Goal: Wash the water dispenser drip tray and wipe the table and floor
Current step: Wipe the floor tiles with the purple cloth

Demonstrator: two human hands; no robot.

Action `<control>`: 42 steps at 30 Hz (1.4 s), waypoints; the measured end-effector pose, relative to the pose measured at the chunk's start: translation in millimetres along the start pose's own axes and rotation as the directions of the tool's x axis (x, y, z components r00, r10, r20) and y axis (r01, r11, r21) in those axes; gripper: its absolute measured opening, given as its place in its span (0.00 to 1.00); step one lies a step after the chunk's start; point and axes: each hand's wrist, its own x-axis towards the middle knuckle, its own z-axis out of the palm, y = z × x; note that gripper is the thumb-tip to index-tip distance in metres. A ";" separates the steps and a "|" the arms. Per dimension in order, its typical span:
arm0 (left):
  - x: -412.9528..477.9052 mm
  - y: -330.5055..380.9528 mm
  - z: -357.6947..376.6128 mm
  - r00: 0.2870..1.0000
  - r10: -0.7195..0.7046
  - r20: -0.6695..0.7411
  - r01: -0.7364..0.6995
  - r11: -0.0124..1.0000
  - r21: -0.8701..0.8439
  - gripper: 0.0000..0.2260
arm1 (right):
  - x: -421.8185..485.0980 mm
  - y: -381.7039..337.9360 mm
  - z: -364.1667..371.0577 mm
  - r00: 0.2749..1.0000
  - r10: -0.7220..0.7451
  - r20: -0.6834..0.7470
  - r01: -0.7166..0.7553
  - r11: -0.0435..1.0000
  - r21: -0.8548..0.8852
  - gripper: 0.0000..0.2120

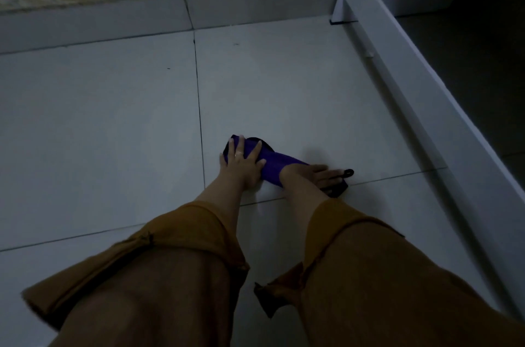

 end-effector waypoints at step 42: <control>73.9 29.6 -3.0 0.940 0.155 -0.305 -0.157 0.987 0.016 0.22 | 74.5 -18.0 -14.9 0.551 -0.802 -0.232 0.652 0.587 -0.480 0.13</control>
